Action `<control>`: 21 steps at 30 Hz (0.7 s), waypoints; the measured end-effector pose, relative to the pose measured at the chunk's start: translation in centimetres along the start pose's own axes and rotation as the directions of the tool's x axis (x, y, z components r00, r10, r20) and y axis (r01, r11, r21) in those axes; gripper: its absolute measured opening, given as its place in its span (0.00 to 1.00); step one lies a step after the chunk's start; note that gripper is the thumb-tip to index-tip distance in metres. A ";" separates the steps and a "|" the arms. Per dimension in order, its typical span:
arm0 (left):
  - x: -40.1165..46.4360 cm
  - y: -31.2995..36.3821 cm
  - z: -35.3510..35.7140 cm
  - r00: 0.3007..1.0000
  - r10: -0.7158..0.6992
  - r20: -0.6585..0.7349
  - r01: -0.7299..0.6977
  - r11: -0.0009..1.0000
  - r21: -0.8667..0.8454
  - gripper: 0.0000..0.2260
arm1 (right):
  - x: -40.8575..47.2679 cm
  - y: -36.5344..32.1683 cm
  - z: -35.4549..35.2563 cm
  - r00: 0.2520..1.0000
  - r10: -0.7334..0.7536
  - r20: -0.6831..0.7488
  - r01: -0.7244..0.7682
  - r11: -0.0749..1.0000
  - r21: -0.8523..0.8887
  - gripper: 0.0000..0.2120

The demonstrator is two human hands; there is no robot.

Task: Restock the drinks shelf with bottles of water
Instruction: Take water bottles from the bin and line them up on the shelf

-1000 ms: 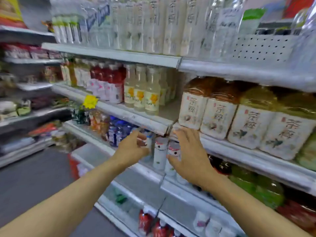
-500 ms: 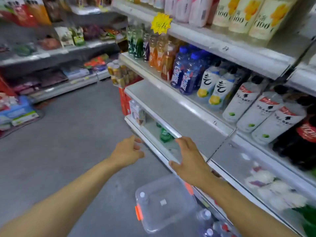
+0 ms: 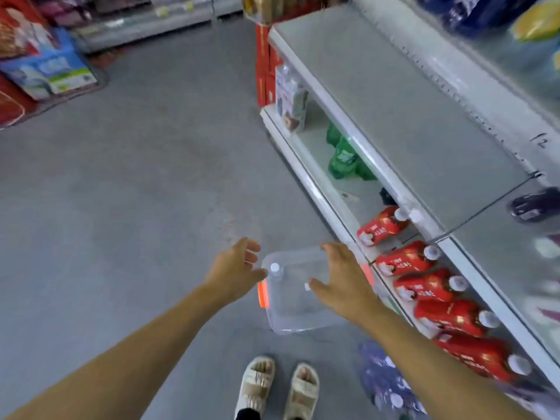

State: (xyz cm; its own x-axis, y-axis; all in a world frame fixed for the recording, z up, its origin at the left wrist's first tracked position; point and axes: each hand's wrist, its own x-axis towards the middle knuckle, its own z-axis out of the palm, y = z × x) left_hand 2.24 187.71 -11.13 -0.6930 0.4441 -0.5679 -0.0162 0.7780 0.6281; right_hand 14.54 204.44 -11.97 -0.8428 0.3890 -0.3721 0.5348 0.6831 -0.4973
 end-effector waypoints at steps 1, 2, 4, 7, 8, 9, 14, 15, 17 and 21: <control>0.6 -1.2 1.1 1.000 -0.013 -0.002 0.013 1.000 -0.003 0.18 | 0.6 0.8 1.3 1.000 0.005 0.022 -0.005 1.000 0.001 0.31; 1.3 -2.3 2.2 1.000 -0.025 -0.002 0.025 1.000 -0.002 0.18 | 1.3 1.7 2.6 0.999 0.008 0.046 -0.008 1.000 0.001 0.31; 2.8 -4.6 4.3 0.999 -0.048 -0.003 0.048 0.999 0.012 0.18 | 2.7 3.3 5.2 0.996 0.013 0.089 -0.012 1.000 -0.005 0.31; 5.4 -7.7 7.4 0.996 -0.089 0.018 0.089 0.996 0.014 0.18 | 4.9 5.6 9.0 0.993 0.005 0.121 -0.005 1.000 0.004 0.31; 6.3 -8.7 8.3 0.994 -0.104 0.027 0.103 0.994 0.019 0.18 | 5.7 6.3 10.2 0.992 0.006 0.128 -0.008 1.000 0.017 0.31; 7.4 -9.7 9.3 0.993 -0.112 0.029 0.112 0.994 0.021 0.18 | 6.4 7.1 11.5 0.991 0.008 0.135 -0.012 0.999 0.029 0.31; 12.8 -14.7 13.7 0.992 -0.123 0.010 0.122 0.992 0.044 0.21 | 10.4 10.4 18.4 0.989 0.016 0.147 -0.031 0.995 0.095 0.30; 13.9 -15.8 14.7 0.992 -0.129 0.007 0.129 0.990 0.050 0.22 | 11.3 11.2 20.1 0.988 0.020 0.152 -0.037 0.994 0.107 0.30; 16.0 -17.9 16.2 0.990 -0.138 0.001 0.138 0.988 0.064 0.23 | 13.0 12.6 23.3 0.987 0.025 0.160 -0.043 0.993 0.111 0.30; 19.5 -21.4 18.7 0.993 -0.118 -0.022 0.120 0.989 0.091 0.25 | 16.1 15.1 29.1 0.991 0.012 0.136 -0.028 0.993 0.116 0.28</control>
State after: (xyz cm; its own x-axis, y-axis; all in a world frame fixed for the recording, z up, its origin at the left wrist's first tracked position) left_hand 2.53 188.00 -45.63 -0.7017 0.3393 -0.6265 -0.0331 0.8629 0.5043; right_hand 10.79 203.09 -48.28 -0.8202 0.3098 -0.4809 0.5617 0.5956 -0.5743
